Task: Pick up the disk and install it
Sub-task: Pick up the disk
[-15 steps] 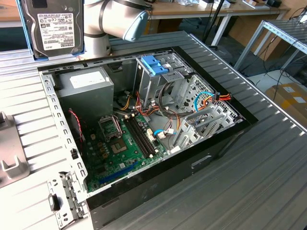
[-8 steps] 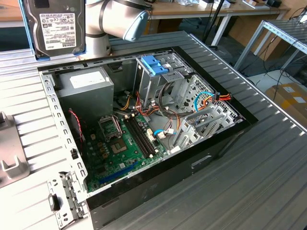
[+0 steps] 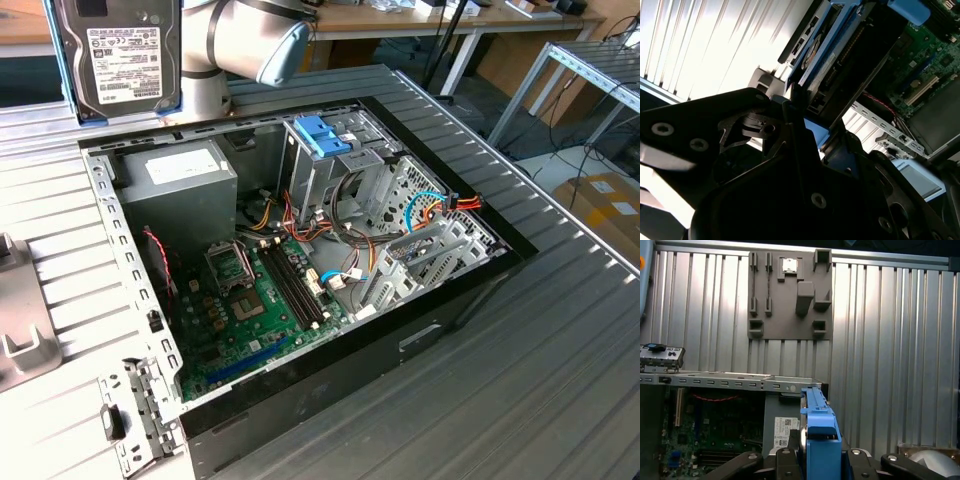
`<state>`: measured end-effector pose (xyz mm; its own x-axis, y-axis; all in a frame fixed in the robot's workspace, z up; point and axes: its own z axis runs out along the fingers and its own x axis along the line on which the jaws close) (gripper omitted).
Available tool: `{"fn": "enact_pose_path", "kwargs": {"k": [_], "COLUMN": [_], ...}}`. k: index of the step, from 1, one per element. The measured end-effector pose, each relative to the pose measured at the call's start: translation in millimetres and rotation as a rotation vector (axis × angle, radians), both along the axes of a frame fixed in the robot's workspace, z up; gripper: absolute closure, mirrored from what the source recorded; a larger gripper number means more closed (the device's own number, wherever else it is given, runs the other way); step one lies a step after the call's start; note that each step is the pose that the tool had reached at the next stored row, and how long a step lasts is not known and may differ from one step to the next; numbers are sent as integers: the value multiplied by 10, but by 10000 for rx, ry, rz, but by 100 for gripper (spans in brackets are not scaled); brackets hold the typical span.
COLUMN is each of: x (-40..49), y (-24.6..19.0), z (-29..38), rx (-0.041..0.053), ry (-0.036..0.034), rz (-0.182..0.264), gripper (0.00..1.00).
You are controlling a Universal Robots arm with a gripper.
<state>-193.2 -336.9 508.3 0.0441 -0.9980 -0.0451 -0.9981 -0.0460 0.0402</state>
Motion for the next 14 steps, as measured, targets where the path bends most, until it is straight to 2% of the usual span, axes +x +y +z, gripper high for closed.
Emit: {"fn": "enact_pose_path", "kwargs": {"k": [14], "x": [85], "y": [-2], "z": [-1], "rx": [0], "ry": [0], "rz": [0], "gripper": [63]}}
